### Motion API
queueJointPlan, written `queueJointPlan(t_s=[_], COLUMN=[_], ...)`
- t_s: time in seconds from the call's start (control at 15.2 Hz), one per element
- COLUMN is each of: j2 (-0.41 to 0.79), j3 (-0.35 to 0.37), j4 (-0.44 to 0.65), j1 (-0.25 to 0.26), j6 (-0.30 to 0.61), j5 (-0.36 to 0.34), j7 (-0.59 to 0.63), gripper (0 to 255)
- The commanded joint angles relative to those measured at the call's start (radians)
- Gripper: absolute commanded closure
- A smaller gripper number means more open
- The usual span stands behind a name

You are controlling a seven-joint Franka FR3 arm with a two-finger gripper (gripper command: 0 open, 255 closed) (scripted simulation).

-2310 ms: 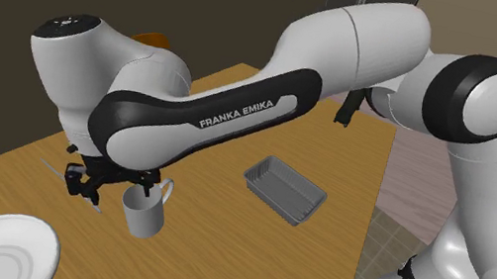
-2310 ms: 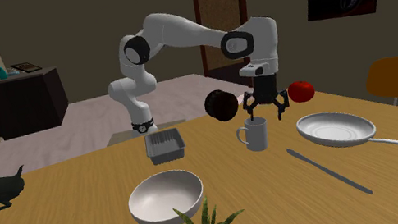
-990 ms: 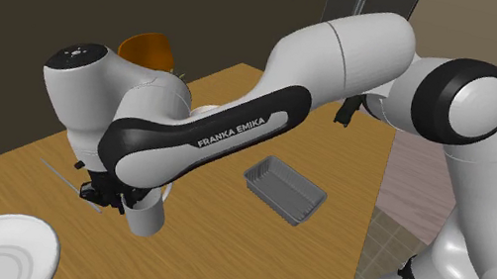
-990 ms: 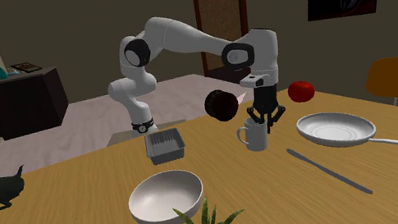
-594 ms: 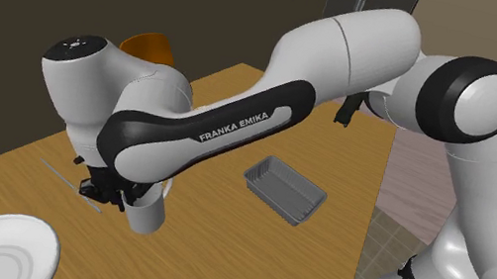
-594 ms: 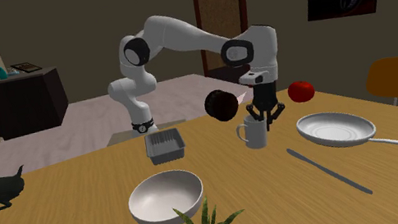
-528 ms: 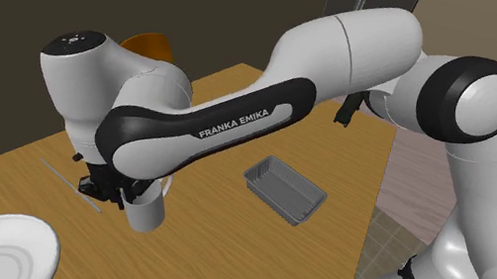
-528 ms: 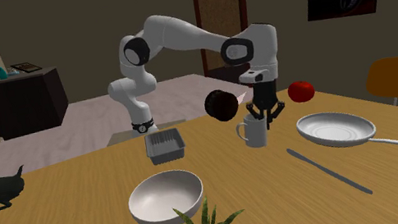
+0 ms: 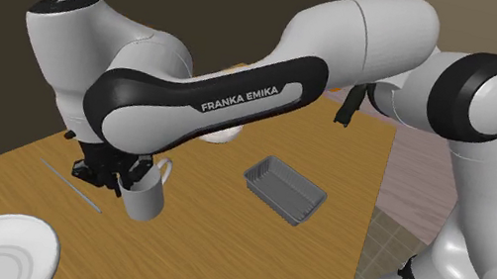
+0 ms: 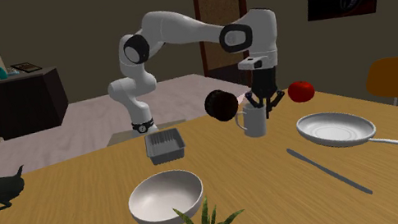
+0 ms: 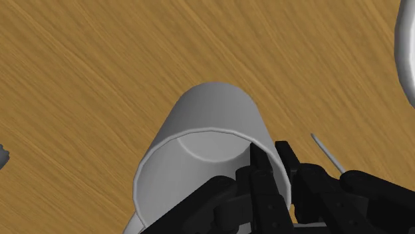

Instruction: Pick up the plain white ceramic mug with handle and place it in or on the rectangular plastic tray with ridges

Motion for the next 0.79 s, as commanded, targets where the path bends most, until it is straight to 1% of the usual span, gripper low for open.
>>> queueJointPlan(t_s=[0.0,0.66,0.73], j2=[-0.002,-0.009,-0.009], j3=[0.002,0.007,0.007], j4=[0.025,0.154,0.154], j1=[0.006,0.031,0.031], j6=[-0.026,-0.153,-0.153], j5=[0.003,0.014,0.014], j7=[-0.004,-0.029,-0.029], gripper=[255,255,255])
